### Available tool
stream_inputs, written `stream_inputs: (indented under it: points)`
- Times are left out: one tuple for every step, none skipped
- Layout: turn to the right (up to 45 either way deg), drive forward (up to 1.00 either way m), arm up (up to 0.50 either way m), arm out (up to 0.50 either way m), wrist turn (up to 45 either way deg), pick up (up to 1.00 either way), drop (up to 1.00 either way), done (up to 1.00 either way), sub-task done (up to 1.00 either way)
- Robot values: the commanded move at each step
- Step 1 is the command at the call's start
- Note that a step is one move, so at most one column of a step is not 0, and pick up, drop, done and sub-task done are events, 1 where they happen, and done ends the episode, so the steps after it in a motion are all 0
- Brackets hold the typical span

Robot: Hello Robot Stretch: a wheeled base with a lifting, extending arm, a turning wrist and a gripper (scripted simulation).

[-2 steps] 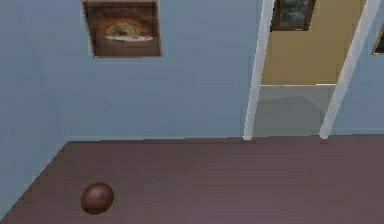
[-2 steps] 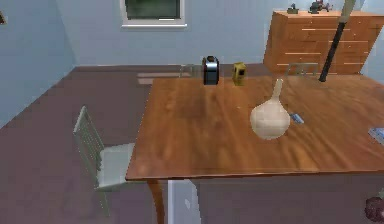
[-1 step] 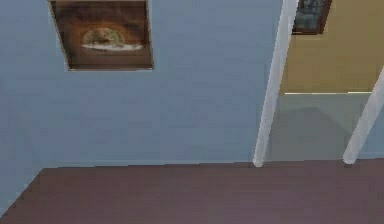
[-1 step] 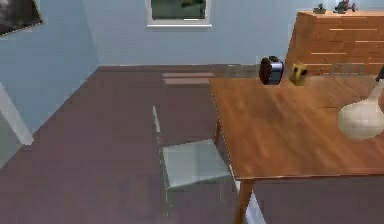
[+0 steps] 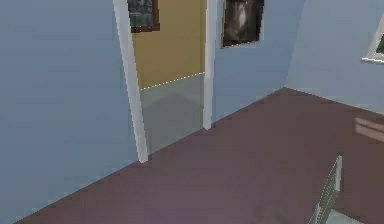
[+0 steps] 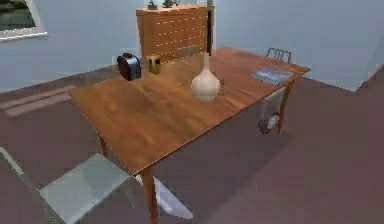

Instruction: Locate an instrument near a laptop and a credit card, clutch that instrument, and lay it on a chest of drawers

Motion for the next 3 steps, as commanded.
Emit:
stream_inputs:
  points:
    - [0.0,1.00,0.00,0.00,0.0,0.00,0.00,0.00,0.00]
    - [45.0,0.00,0.00,0.00,0.0,0.00,0.00,0.00,0.00]
    - [0.0,0.05,0.00,0.00,0.0,0.00,0.00,0.00,0.00]
